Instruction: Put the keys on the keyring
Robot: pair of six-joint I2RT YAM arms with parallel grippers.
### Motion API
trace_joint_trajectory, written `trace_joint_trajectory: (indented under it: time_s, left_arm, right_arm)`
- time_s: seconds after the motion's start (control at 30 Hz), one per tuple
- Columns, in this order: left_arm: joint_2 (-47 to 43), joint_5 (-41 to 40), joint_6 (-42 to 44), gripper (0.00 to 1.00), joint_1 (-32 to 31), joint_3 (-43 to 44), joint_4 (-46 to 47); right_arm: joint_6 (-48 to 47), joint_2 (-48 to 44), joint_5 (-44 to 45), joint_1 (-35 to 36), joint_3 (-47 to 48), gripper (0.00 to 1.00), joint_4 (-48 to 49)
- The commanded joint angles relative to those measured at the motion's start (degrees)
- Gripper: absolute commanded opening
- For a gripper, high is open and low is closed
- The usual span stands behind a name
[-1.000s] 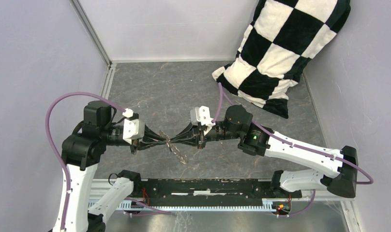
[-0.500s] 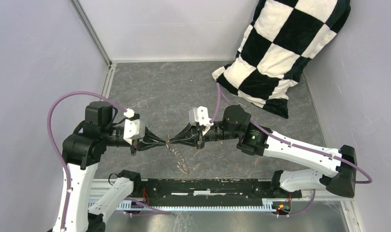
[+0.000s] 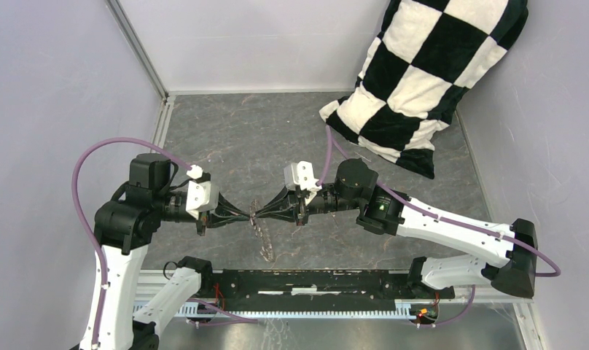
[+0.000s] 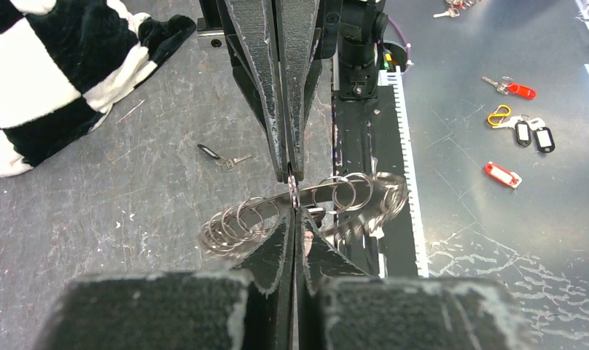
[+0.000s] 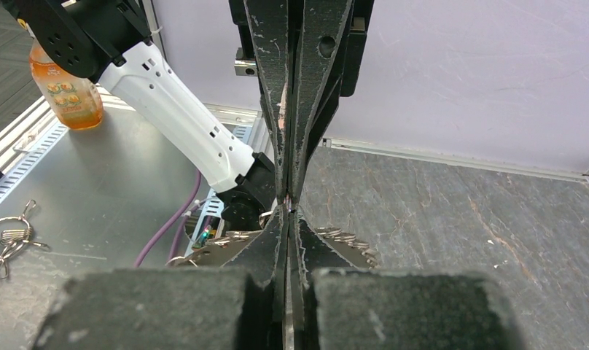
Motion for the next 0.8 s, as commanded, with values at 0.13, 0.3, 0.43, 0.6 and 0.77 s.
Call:
trace_joint_trajectory:
  time_s: [0.13, 0.3, 0.43, 0.6, 0.77]
  left_arm:
    - [-0.96, -0.84, 4.00, 0.02, -0.17, -0.61, -1.07]
    - [-1.37, -0.77, 5.45, 0.02, -0.18, -1.25, -1.47]
    - [-1.46, -1.25, 9.29, 0.02, -0.16, -1.28, -3.98]
    - [-1.70, -1.71, 10.77, 0.02, -0.16, -1.41, -4.90]
    - [-2.19, -1.99, 11.42, 0.02, -0.16, -1.81, -5.03]
  right_arm:
    - [0.45, -2.43, 2.12, -0.08, 0.63, 0.00, 5.65]
    - [3.16, -2.47, 2.12, -0.12, -0.05, 0.00, 8.47]
    - [4.22, -2.80, 2.66, -0.12, -0.90, 0.00, 10.39]
    - [4.96, -3.05, 3.43, -0.14, -1.79, 0.00, 11.48]
    - [4.89, -3.53, 4.05, -0.19, -2.08, 0.00, 11.65]
